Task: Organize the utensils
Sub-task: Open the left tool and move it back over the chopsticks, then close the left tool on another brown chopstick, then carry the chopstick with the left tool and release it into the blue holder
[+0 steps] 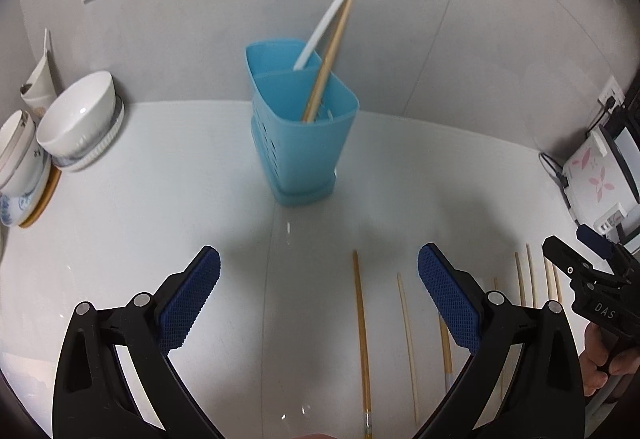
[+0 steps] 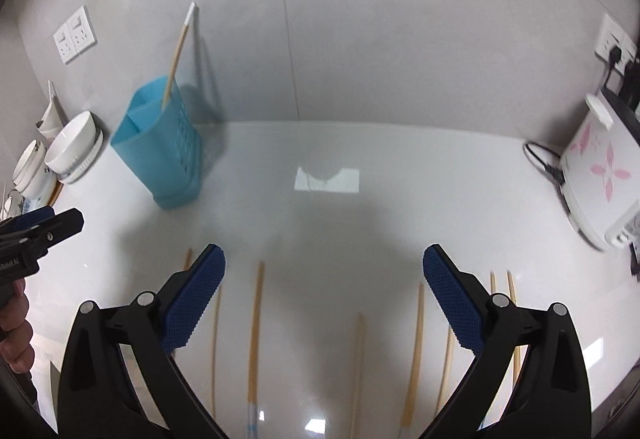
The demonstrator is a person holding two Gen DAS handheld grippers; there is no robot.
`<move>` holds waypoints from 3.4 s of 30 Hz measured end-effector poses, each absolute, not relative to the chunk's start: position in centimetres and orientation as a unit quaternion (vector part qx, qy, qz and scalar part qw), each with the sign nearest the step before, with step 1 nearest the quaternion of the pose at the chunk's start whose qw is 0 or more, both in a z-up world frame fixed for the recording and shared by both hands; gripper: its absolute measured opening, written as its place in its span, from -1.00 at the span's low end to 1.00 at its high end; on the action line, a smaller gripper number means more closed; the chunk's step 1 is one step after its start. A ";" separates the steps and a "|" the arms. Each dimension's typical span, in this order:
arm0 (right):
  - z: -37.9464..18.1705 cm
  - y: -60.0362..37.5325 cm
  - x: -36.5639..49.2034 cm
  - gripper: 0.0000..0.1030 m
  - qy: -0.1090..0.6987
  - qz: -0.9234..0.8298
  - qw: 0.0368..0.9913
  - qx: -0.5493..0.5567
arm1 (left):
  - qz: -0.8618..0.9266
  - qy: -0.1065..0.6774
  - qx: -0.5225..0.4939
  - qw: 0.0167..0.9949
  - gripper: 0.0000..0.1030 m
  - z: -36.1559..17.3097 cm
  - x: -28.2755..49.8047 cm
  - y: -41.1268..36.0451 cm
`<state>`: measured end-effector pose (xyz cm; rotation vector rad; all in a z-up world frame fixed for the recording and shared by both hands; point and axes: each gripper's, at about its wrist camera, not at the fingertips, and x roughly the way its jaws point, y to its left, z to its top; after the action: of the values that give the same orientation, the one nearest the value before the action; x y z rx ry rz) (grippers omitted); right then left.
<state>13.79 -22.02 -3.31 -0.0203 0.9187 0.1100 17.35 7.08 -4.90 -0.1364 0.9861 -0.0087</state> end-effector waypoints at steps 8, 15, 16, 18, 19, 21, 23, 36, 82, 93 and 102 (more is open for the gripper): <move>-7.5 -24.1 12.1 0.73 0.517 0.027 0.856 -0.004 | -0.006 0.528 -0.057 0.848 0.89 -8.3 15.6 5.3; -10.3 -24.4 11.0 0.63 0.571 0.016 0.820 -0.008 | -0.003 0.583 -0.049 0.811 0.88 -12.1 14.9 4.2; -10.6 -24.4 10.8 0.63 0.577 0.014 0.817 -0.008 | -0.002 0.590 -0.048 0.806 0.89 -12.5 14.8 4.1; -11.0 -24.5 10.5 0.62 0.586 0.013 0.810 -0.010 | -0.002 0.602 -0.042 0.797 0.88 -13.4 14.4 3.8; -11.2 -24.6 10.4 0.58 0.592 0.012 0.806 -0.010 | -0.001 0.609 -0.038 0.793 0.88 -13.8 14.2 3.6; -11.7 -24.8 10.0 0.53 0.604 0.010 0.797 -0.007 | -0.002 0.617 -0.033 0.786 0.88 -14.4 13.9 3.3; -12.1 -24.9 9.8 0.49 0.613 0.009 0.790 -0.003 | -0.001 0.629 -0.030 0.777 0.88 -15.2 13.5 3.0; -14.5 -23.9 8.1 0.17 0.658 0.014 0.753 -0.006 | 0.011 0.668 -0.022 0.744 0.79 -18.3 11.6 2.4; -13.7 -22.6 10.8 -0.93 0.658 0.021 0.752 0.010 | -0.002 0.667 -0.040 0.744 -0.88 -15.9 11.6 2.1; -9.9 -22.6 12.0 -0.93 0.624 0.036 0.780 0.019 | -0.014 0.618 -0.040 0.785 -0.88 -11.0 11.2 2.6; -5.9 -21.9 12.7 -0.93 0.576 0.055 0.815 0.023 | -0.033 0.562 -0.048 0.825 -0.88 -7.4 12.1 1.8</move>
<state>12.70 -21.90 -5.95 0.0489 1.2287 0.1178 12.13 1.84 -7.36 -0.1021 1.1935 -0.0706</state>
